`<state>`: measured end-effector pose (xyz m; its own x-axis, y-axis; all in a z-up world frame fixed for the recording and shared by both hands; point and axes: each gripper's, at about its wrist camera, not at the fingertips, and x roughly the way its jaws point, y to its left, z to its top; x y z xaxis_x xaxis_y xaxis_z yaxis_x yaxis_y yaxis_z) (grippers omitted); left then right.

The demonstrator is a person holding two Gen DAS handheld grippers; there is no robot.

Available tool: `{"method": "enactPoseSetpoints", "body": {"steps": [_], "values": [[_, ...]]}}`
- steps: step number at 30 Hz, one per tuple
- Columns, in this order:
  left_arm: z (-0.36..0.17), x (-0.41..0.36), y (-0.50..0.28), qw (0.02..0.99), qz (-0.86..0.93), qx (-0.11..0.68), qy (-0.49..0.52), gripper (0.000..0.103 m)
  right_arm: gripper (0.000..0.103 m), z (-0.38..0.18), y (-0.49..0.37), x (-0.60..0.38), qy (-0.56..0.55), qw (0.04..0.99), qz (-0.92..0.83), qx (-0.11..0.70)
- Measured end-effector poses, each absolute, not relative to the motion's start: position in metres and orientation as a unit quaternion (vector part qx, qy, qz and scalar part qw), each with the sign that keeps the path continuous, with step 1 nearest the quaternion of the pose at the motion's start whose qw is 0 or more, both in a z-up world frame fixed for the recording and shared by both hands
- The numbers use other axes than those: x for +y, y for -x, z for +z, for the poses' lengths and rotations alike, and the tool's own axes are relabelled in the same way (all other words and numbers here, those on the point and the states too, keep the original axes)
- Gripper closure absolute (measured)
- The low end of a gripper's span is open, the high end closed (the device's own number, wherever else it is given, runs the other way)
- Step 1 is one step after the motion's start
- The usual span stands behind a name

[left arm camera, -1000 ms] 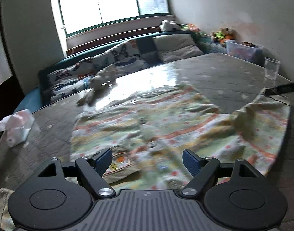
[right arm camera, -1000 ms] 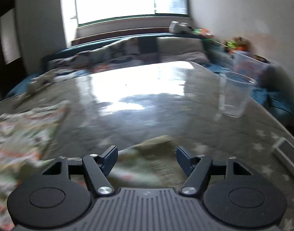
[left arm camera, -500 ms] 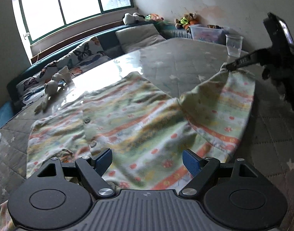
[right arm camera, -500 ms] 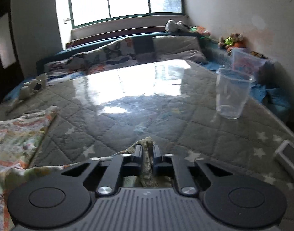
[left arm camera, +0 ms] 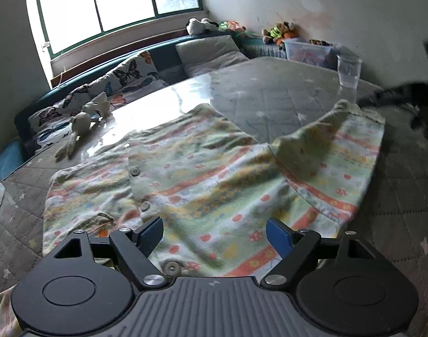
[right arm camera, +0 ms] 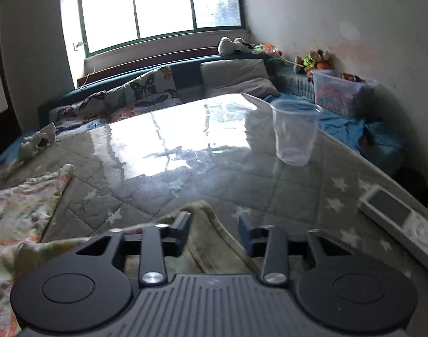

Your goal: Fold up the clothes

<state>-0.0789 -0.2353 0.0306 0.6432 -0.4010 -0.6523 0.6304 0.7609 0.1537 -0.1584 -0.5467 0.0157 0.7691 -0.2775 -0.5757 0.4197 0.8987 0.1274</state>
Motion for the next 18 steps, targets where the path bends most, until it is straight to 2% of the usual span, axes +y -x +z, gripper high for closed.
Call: {"method": "enactPoseSetpoints", "body": {"steps": [12, 14, 16, 18], "values": [[0.046, -0.209, 0.077, 0.910, -0.261, 0.287, -0.148, 0.000, 0.063, 0.001, 0.180, -0.535, -0.133, 0.926, -0.207, 0.288], [0.046, -0.206, 0.076, 0.911, -0.254, 0.290, -0.144, 0.000, 0.077, 0.001, 0.180, -0.531, -0.132, 0.926, -0.207, 0.287], [0.045, -0.202, 0.076, 0.912, -0.250, 0.291, -0.145, 0.000, 0.087, 0.003, 0.180, -0.531, -0.139, 0.926, -0.207, 0.285], [0.044, -0.198, 0.076, 0.914, -0.244, 0.292, -0.144, 0.000, 0.093, 0.008, 0.182, -0.531, -0.145, 0.928, -0.204, 0.277]]}}
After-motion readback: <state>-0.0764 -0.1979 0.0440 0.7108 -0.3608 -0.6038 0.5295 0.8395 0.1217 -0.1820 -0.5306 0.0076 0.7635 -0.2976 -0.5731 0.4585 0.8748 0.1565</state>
